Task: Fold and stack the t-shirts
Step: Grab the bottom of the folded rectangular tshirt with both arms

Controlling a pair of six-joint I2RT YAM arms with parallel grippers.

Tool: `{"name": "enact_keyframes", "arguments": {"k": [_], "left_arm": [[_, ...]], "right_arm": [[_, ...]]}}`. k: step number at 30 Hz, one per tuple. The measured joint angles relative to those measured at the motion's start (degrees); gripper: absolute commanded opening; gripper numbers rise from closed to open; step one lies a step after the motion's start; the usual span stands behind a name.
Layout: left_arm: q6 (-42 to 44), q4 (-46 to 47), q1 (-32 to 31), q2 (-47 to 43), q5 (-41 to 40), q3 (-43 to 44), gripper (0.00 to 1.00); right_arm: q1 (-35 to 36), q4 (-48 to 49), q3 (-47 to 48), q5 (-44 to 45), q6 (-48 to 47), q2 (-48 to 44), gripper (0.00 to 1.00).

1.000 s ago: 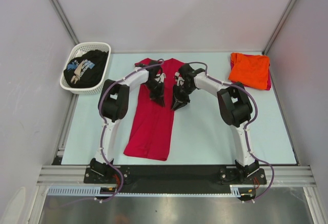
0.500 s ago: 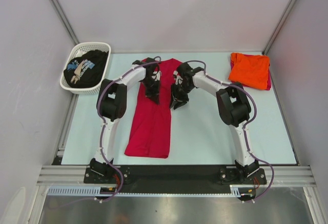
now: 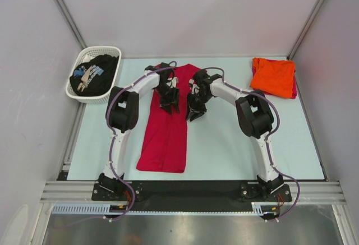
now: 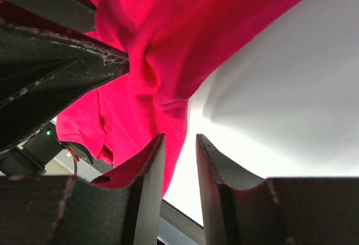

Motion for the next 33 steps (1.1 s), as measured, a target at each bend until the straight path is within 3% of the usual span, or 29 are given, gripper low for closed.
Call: {"name": "enact_keyframes", "arguments": {"k": [6, 13, 16, 18, 19, 22, 33], "left_arm": [[0.0, 0.1, 0.0, 0.0, 0.7, 0.0, 0.58], [0.0, 0.2, 0.0, 0.0, 1.5, 0.0, 0.56], [0.1, 0.1, 0.0, 0.0, 1.5, 0.0, 0.44], [0.3, 0.1, 0.0, 0.0, 1.4, 0.0, 0.24], [0.1, 0.0, 0.0, 0.0, 1.5, 0.0, 0.13], [1.0, 0.1, 0.0, 0.0, 1.5, 0.0, 0.0], [1.4, -0.2, 0.0, 0.0, 0.6, 0.0, 0.0]], "right_arm": [[0.7, -0.1, -0.1, -0.1, 0.0, 1.1, 0.35], [2.3, 0.5, -0.5, -0.5, 0.2, 1.8, 0.35], [2.8, 0.6, -0.5, -0.8, 0.3, 2.1, 0.31], [3.1, 0.8, -0.5, -0.9, 0.2, 2.1, 0.04], [3.3, 0.8, -0.5, -0.9, 0.2, 2.3, 0.0], [3.7, 0.6, -0.5, -0.6, 0.5, 2.7, 0.0], [4.0, 0.1, -0.1, 0.2, 0.6, 2.8, 0.0]]}}
